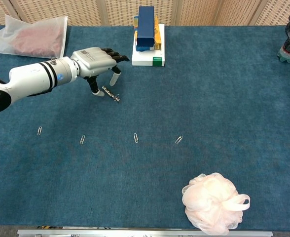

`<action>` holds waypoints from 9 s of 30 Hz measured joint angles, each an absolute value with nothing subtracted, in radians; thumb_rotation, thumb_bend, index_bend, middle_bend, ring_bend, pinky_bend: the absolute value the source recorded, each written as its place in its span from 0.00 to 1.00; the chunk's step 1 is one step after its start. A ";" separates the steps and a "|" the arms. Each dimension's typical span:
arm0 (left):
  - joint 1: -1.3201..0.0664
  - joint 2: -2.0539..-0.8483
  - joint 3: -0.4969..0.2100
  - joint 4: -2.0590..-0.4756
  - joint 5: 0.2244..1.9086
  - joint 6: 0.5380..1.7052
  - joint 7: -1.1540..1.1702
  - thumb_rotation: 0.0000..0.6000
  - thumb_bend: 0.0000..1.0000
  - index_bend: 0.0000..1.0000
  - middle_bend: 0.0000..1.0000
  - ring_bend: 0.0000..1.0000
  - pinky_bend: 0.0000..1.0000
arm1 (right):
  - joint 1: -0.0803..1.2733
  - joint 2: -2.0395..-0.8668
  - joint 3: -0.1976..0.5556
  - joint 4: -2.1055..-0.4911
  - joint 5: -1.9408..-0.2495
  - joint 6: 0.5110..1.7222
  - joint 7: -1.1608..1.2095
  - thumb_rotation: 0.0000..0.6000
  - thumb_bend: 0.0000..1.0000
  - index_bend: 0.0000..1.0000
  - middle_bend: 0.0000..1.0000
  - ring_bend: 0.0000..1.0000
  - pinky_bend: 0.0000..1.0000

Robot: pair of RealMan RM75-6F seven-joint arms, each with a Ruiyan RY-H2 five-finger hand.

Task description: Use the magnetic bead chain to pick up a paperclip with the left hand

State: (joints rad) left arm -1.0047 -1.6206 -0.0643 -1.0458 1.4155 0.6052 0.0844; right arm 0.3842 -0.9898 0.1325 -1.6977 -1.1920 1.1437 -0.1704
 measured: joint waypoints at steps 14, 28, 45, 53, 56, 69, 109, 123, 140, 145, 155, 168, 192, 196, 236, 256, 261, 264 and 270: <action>-1.018 -1.664 -0.047 -0.991 1.425 0.599 0.086 1.00 0.17 0.49 0.00 0.00 0.00 | 0.379 -0.995 0.132 -1.689 -1.193 1.134 -0.160 1.00 0.00 0.12 0.04 0.00 0.00; -1.021 -1.667 -0.038 -0.982 1.423 0.595 0.092 1.00 0.17 0.49 0.00 0.00 0.00 | 0.378 -1.003 0.133 -1.684 -1.197 1.127 -0.154 1.00 0.00 0.12 0.04 0.00 0.00; -1.024 -1.669 -0.039 -0.984 1.418 0.596 0.092 1.00 0.24 0.50 0.00 0.00 0.00 | 0.376 -1.006 0.135 -1.682 -1.199 1.124 -0.153 1.00 0.00 0.12 0.04 0.00 0.00; -1.027 -1.675 -0.038 -0.977 1.413 0.590 0.096 1.00 0.27 0.50 0.00 0.00 0.00 | 0.375 -1.006 0.135 -1.680 -1.200 1.123 -0.149 1.00 0.00 0.12 0.04 0.00 0.00; -1.027 -1.678 -0.038 -0.972 1.413 0.589 0.096 1.00 0.27 0.51 0.00 0.00 0.00 | 0.375 -1.007 0.134 -1.679 -1.200 1.121 -0.149 1.00 0.00 0.12 0.04 0.00 0.00; -1.028 -1.688 -0.035 -0.958 1.412 0.586 0.097 1.00 0.27 0.51 0.00 0.00 0.00 | 0.375 -1.009 0.135 -1.674 -1.202 1.118 -0.142 1.00 0.00 0.12 0.04 0.00 0.00; -1.020 -1.705 -0.022 -0.932 1.415 0.579 0.089 1.00 0.28 0.56 0.00 0.00 0.00 | 0.371 -1.011 0.136 -1.666 -1.202 1.114 -0.133 1.00 0.00 0.12 0.04 0.00 0.00; -0.998 -1.664 -0.026 -0.990 1.421 0.627 0.074 1.00 0.29 0.60 0.00 0.00 0.00 | 0.370 -1.007 0.139 -1.676 -1.206 1.119 -0.129 1.00 0.00 0.12 0.04 0.00 0.00; -0.942 -1.557 -0.028 -1.128 1.398 0.696 0.130 1.00 0.29 0.61 0.00 0.00 0.00 | 0.371 -1.006 0.139 -1.686 -1.216 1.121 -0.126 1.00 0.00 0.12 0.04 0.00 0.00; -0.919 -1.514 -0.025 -1.193 1.392 0.725 0.152 1.00 0.29 0.61 0.00 0.00 0.00 | 0.371 -1.004 0.139 -1.692 -1.219 1.123 -0.127 1.00 0.00 0.12 0.04 0.00 0.00; -0.864 -1.397 -0.007 -1.382 1.399 0.788 0.156 1.00 0.29 0.61 0.00 0.00 0.00 | 0.370 -1.000 0.138 -1.700 -1.225 1.126 -0.128 1.00 0.00 0.12 0.04 0.00 0.00; -0.766 -1.257 0.062 -1.579 1.457 0.874 0.158 1.00 0.29 0.61 0.00 0.00 0.00 | 0.369 -0.990 0.137 -1.728 -1.234 1.135 -0.141 1.00 0.00 0.12 0.04 0.00 0.00; -0.668 -1.330 0.116 -1.553 1.493 0.907 0.210 1.00 0.29 0.61 0.00 0.00 0.00 | 0.364 -0.991 0.128 -1.753 -1.240 1.144 -0.158 1.00 0.00 0.12 0.04 0.00 0.00; -0.658 -1.351 0.119 -1.529 1.496 0.907 0.223 1.00 0.29 0.61 0.00 0.00 0.00 | 0.363 -0.991 0.127 -1.753 -1.240 1.143 -0.158 1.00 0.00 0.12 0.04 0.00 0.00; -0.607 -1.303 0.060 -1.500 1.458 0.955 0.202 1.00 0.29 0.61 0.00 0.00 0.00 | 0.363 -0.997 0.123 -1.752 -1.240 1.140 -0.157 1.00 0.00 0.12 0.04 0.00 0.00; -0.531 -1.230 -0.006 -1.351 1.179 0.898 0.147 1.00 0.29 0.12 0.00 0.00 0.00 | 0.367 -0.994 0.124 -1.751 -1.242 1.134 -0.153 1.00 0.00 0.12 0.04 0.00 0.00; -0.501 -1.191 -0.018 -1.410 1.171 0.953 0.147 1.00 0.29 0.15 0.00 0.00 0.00 | 0.361 -0.987 0.125 -1.761 -1.243 1.145 -0.154 1.00 0.00 0.12 0.04 0.00 0.00; -0.474 -1.157 -0.025 -1.462 1.173 1.012 0.147 1.00 0.29 0.20 0.00 0.00 0.01 | 0.354 -0.981 0.123 -1.769 -1.242 1.154 -0.152 1.00 0.00 0.12 0.04 0.00 0.00; -0.406 -1.064 -0.030 -1.588 1.184 1.132 0.154 1.00 0.29 0.25 0.00 0.00 0.09 | 0.329 -0.972 0.115 -1.785 -1.228 1.172 -0.149 1.00 0.00 0.12 0.04 0.00 0.00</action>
State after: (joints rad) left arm -0.4058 -1.0641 -0.0301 -1.5879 1.1841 1.1322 0.1544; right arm 0.3289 -0.9720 0.1146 -1.7846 -1.2282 1.1723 -0.1491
